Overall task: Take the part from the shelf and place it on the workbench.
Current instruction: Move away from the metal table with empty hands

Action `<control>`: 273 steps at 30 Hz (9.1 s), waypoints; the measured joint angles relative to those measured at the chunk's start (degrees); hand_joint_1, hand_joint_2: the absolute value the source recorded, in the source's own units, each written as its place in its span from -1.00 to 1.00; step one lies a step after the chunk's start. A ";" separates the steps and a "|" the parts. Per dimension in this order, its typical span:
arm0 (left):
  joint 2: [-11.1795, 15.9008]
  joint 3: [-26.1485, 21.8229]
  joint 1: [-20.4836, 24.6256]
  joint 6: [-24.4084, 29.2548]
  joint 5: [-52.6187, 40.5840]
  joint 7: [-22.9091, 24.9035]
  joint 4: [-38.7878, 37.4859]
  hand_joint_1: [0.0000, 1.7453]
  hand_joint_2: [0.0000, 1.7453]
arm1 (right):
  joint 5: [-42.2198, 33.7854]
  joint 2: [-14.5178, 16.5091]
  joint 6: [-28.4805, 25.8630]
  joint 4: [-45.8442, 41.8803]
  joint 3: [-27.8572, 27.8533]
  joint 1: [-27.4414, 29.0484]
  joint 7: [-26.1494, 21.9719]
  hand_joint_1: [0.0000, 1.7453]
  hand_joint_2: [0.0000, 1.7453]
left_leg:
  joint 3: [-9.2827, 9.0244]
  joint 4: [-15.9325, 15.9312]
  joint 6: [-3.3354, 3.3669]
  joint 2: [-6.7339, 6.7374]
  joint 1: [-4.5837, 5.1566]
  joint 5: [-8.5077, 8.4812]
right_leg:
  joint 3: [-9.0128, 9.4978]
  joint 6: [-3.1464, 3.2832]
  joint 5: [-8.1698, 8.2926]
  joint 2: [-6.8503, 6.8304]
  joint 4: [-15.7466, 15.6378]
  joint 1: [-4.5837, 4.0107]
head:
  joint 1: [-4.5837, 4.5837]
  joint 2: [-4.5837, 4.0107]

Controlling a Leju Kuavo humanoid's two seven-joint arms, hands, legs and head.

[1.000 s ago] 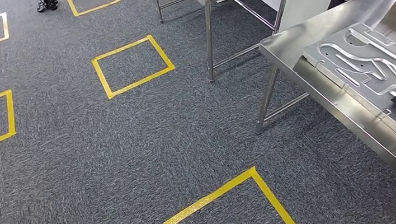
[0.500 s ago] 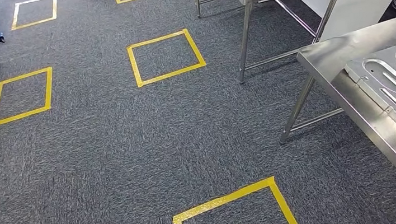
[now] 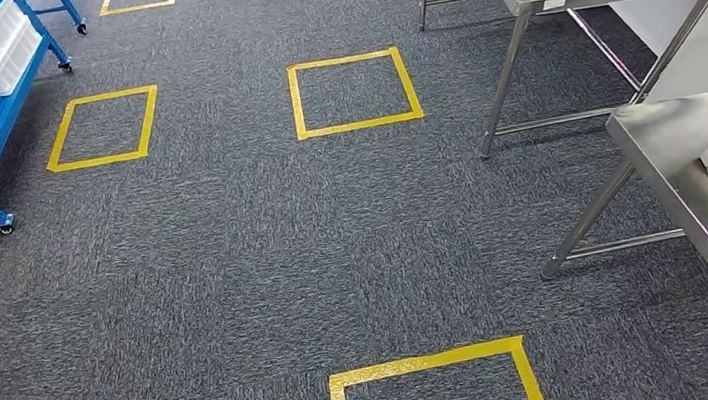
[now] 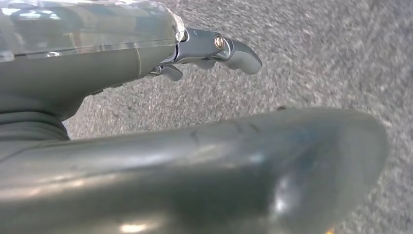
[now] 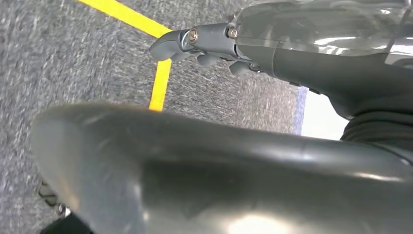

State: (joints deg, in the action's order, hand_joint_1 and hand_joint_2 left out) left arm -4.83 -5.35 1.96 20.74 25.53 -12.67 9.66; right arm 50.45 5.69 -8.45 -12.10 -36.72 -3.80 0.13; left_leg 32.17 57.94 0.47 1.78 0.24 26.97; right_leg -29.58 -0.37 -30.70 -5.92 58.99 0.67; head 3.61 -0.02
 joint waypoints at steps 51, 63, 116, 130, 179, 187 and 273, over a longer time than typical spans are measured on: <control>-3.12 -15.84 0.36 7.94 11.88 -3.74 0.59 -1.00 -1.00 | 4.12 0.34 1.98 0.08 2.23 -0.19 0.19 -1.00 -1.00 | 7.47 15.47 -2.74 -2.54 -0.86 7.05 | -2.29 2.04 1.62 4.43 0.52 0.40 | 0.02 0.00; -3.98 -19.17 0.35 10.62 14.42 -4.73 0.77 -1.00 -1.00 | 4.11 0.42 2.28 0.08 1.73 -0.64 0.01 -1.00 -1.00 | -1.23 -1.57 0.73 -0.85 0.07 -1.05 | -1.76 -0.10 -1.46 2.76 3.31 0.13 | 0.01 0.00; -5.52 -22.27 0.14 12.12 12.60 -2.33 1.14 -1.00 -1.00 | 0.32 -0.15 5.63 0.21 -5.15 0.95 -2.72 -1.00 -1.00 | 3.76 8.16 -2.45 -0.65 -0.82 1.66 | -1.72 1.91 1.84 1.48 0.21 0.45 | 0.03 0.00; -6.44 -21.60 -0.26 7.62 10.84 -4.44 1.16 -1.00 -1.00 | 1.69 -0.21 6.15 0.37 -5.35 0.96 -2.44 -1.00 -1.00 | -1.11 -1.32 0.86 -4.98 -0.53 -1.56 | -7.48 -0.93 -2.47 5.98 12.39 0.70 | -0.01 0.00; -7.61 -20.95 -0.07 0.72 11.07 -8.45 1.56 -1.00 -1.00 | -1.09 0.51 1.18 0.53 -10.02 1.62 -3.58 -1.00 -1.00 | 5.00 9.87 -0.99 -2.06 -0.20 1.05 | 0.38 2.43 0.12 5.66 0.59 -0.02 | 0.02 0.00; -7.74 -21.83 -0.23 0.72 11.29 -8.39 1.68 -1.00 -1.00 | -0.89 0.71 1.26 0.65 -10.18 1.29 -3.58 -1.00 -1.00 | -1.85 -2.13 1.70 -2.17 0.26 -1.37 | 0.91 0.18 -0.08 5.53 3.54 0.07 | 0.06 0.01; -8.24 -26.58 -0.57 1.75 9.80 -7.04 2.17 -1.00 -1.00 | 2.32 0.73 1.54 0.83 -12.55 1.47 -3.10 -1.00 -1.00 | 3.67 3.28 -1.22 -1.61 -0.54 -0.34 | 1.43 1.36 -0.36 6.76 0.05 0.11 | 0.03 0.00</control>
State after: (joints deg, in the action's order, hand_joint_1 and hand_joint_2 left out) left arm -13.07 -31.93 1.39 22.50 35.34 -19.70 11.83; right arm 52.77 6.43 -6.91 -11.28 -49.28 -2.33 -2.97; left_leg 35.84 61.22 -0.76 0.18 -0.31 26.63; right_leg -28.15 0.98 -31.06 0.84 59.04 0.77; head 3.64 -0.02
